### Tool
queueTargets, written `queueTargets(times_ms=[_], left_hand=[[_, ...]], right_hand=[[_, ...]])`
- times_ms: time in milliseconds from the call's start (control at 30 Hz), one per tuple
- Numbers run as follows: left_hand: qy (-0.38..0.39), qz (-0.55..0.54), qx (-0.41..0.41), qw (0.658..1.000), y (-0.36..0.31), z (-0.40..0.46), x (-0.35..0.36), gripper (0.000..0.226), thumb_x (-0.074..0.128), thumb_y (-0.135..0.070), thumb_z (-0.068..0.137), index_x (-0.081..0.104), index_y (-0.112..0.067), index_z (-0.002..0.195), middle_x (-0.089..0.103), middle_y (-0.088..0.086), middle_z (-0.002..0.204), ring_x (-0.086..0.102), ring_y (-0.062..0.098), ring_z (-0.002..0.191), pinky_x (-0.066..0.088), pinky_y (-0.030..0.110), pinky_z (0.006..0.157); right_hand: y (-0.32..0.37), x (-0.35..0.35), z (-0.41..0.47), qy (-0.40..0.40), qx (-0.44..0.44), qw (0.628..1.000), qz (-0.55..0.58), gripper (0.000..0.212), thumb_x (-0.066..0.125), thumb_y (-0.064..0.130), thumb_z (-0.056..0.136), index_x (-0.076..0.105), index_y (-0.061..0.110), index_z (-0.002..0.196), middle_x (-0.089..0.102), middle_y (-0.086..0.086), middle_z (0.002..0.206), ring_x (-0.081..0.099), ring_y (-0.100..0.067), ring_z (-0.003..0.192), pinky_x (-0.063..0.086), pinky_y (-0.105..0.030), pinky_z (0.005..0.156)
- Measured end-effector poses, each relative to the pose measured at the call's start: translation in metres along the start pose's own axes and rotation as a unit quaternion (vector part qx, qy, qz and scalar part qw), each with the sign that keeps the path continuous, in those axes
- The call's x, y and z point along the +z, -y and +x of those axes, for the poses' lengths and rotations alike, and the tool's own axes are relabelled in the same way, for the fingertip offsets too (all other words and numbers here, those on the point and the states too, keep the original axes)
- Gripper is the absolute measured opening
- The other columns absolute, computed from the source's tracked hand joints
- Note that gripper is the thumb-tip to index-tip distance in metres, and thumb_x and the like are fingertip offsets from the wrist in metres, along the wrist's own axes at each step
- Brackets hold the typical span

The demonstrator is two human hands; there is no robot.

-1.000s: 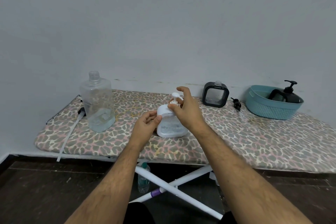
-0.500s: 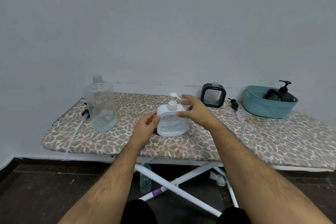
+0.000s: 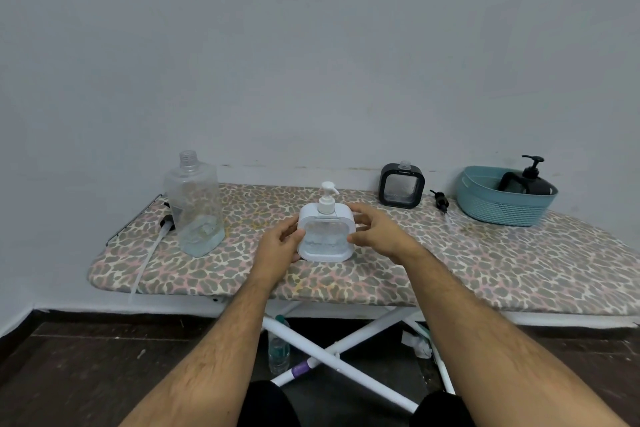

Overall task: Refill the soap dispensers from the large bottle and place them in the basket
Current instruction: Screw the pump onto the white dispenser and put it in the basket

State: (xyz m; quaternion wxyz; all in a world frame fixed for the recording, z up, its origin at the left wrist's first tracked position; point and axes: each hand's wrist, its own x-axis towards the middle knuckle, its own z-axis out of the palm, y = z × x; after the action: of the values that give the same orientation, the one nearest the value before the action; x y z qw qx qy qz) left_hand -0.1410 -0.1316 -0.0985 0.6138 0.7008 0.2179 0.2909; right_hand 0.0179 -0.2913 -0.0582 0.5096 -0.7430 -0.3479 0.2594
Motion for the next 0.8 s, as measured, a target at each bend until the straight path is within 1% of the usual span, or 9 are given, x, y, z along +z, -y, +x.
queueTargets(times_ms=[67, 200, 267, 333, 467, 567, 667, 733, 800], left_hand=[[0.001, 0.006, 0.004, 1.0, -0.003, 0.0, 0.006, 0.041, 0.056, -0.014, 0.1, 0.053, -0.018, 0.14, 0.062, -0.001, 0.128, 0.066, 0.012, 0.105, 0.061, 0.035, 0.08], [-0.001, 0.027, 0.024, 0.999, -0.014, 0.006, 0.025, 0.033, 0.054, -0.019, 0.101, 0.061, -0.021, 0.133, 0.067, -0.003, 0.123, 0.067, 0.015, 0.106, 0.06, 0.042, 0.085], [-0.001, 0.021, 0.032, 0.999, -0.023, 0.009, 0.038, 0.028, 0.053, -0.019, 0.101, 0.064, -0.024, 0.127, 0.069, -0.006, 0.115, 0.068, 0.015, 0.103, 0.061, 0.037, 0.079], [0.005, 0.008, 0.044, 0.999, -0.034, 0.012, 0.054, 0.025, 0.051, -0.018, 0.102, 0.065, -0.026, 0.121, 0.069, -0.008, 0.109, 0.068, 0.013, 0.098, 0.062, 0.032, 0.071], [0.02, 0.002, 0.061, 0.998, -0.054, 0.024, 0.09, 0.026, 0.05, -0.019, 0.103, 0.066, -0.018, 0.124, 0.069, -0.001, 0.111, 0.068, 0.014, 0.099, 0.062, 0.035, 0.072], [0.03, 0.0, 0.076, 0.997, -0.066, 0.038, 0.12, 0.026, 0.049, -0.018, 0.103, 0.067, -0.015, 0.121, 0.07, 0.002, 0.109, 0.069, 0.015, 0.097, 0.062, 0.032, 0.069], [0.032, -0.016, 0.085, 0.996, -0.076, 0.054, 0.153, 0.023, 0.052, -0.018, 0.101, 0.069, -0.013, 0.117, 0.071, 0.003, 0.107, 0.07, 0.018, 0.097, 0.063, 0.038, 0.073], [0.028, -0.029, 0.086, 0.996, -0.082, 0.066, 0.173, 0.022, 0.056, -0.019, 0.1, 0.069, -0.012, 0.115, 0.072, 0.006, 0.107, 0.07, 0.021, 0.097, 0.062, 0.043, 0.074], [0.032, -0.048, 0.087, 0.995, -0.086, 0.08, 0.197, 0.021, 0.059, -0.023, 0.098, 0.07, -0.013, 0.112, 0.072, 0.005, 0.107, 0.071, 0.02, 0.097, 0.062, 0.045, 0.077]], right_hand=[[-0.001, -0.004, -0.004, -0.012, -0.006, 1.0, -0.003, 0.066, 0.072, -0.009, 0.082, 0.054, 0.023, 0.136, 0.062, -0.007, 0.126, 0.065, -0.021, 0.108, 0.054, -0.046, 0.098], [0.002, -0.023, -0.018, -0.045, -0.036, 0.998, 0.013, 0.054, 0.081, -0.003, 0.076, 0.061, 0.026, 0.117, 0.066, -0.01, 0.113, 0.066, -0.028, 0.107, 0.057, -0.04, 0.089], [0.006, -0.034, -0.026, -0.065, -0.059, 0.996, 0.022, 0.053, 0.084, 0.0, 0.073, 0.063, 0.026, 0.114, 0.068, -0.011, 0.111, 0.067, -0.029, 0.102, 0.059, -0.042, 0.088], [0.009, -0.047, -0.035, -0.088, -0.076, 0.993, 0.033, 0.051, 0.086, 0.002, 0.072, 0.064, 0.026, 0.111, 0.07, -0.009, 0.109, 0.068, -0.026, 0.097, 0.059, -0.039, 0.086], [0.013, -0.073, -0.048, -0.117, -0.106, 0.984, 0.076, 0.045, 0.085, 0.003, 0.074, 0.067, 0.017, 0.112, 0.073, -0.007, 0.106, 0.07, -0.019, 0.095, 0.059, -0.031, 0.079], [0.013, -0.094, -0.055, -0.155, -0.116, 0.977, 0.093, 0.045, 0.086, 0.008, 0.075, 0.065, 0.02, 0.112, 0.072, -0.003, 0.107, 0.07, -0.013, 0.092, 0.055, -0.024, 0.069], [0.007, -0.116, -0.057, -0.188, -0.123, 0.969, 0.105, 0.048, 0.087, 0.012, 0.075, 0.06, 0.021, 0.114, 0.071, -0.003, 0.111, 0.069, -0.018, 0.096, 0.054, -0.028, 0.069], [0.003, -0.13, -0.055, -0.211, -0.132, 0.962, 0.115, 0.05, 0.087, 0.011, 0.074, 0.059, 0.021, 0.114, 0.071, -0.002, 0.111, 0.07, -0.016, 0.096, 0.055, -0.028, 0.071], [-0.002, -0.146, -0.05, -0.243, -0.141, 0.952, 0.117, 0.052, 0.089, 0.012, 0.072, 0.059, 0.021, 0.113, 0.071, -0.002, 0.111, 0.07, -0.017, 0.097, 0.058, -0.033, 0.076]])
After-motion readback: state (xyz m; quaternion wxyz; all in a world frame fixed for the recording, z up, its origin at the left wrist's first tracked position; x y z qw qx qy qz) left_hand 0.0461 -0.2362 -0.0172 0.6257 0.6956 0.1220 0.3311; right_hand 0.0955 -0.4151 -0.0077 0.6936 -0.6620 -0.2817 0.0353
